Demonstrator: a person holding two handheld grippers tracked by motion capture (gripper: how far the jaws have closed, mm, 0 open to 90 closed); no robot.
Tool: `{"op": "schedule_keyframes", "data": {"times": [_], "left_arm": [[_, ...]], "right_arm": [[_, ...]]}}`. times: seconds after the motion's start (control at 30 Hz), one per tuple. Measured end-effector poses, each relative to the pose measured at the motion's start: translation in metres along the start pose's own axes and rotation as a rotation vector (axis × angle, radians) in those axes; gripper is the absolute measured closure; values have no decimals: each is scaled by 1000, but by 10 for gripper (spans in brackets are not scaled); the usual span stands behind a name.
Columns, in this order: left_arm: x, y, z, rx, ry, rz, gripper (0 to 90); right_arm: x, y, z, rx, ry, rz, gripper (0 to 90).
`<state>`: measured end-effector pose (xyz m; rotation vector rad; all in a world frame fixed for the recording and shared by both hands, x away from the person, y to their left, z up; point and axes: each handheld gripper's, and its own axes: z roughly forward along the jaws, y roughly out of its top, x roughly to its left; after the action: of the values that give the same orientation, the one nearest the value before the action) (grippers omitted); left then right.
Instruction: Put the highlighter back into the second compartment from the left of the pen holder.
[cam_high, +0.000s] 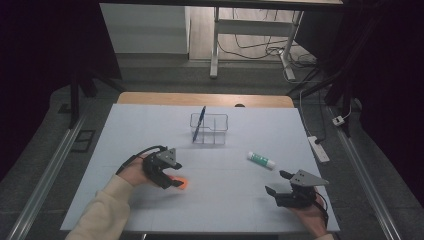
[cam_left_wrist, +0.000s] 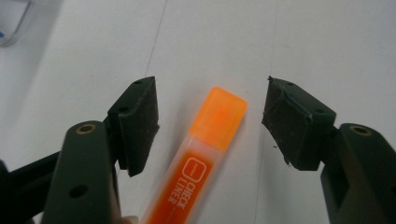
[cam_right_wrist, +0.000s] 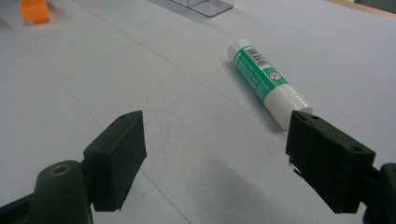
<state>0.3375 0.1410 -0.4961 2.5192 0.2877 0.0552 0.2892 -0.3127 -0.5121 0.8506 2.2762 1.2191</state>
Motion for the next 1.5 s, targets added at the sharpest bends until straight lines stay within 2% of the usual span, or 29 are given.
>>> {"op": "schedule_keyframes", "data": {"times": [0.47,0.63,0.8,0.9,1.03,1.17,1.33,1.5], "left_arm": [[-2,2,23,98,-25,26,291],[-1,-1,28,131,-15,34,362],[0,-3,26,121,-11,48,466],[-1,-4,25,113,-13,76,523],[0,-7,24,95,-34,92,639],[0,-8,24,87,-35,112,644],[-2,-5,23,97,-17,125,645],[-1,-4,12,28,2,95,644]], "right_arm": [[0,0,0,3,0,-2,194],[1,0,1,4,1,-2,194],[0,-1,1,7,1,-3,194],[1,-1,1,5,2,-2,194],[1,-1,1,7,2,-3,194],[1,-1,1,8,-2,-4,194],[0,-1,1,9,2,-3,194],[0,-1,1,8,1,-3,195]]}}
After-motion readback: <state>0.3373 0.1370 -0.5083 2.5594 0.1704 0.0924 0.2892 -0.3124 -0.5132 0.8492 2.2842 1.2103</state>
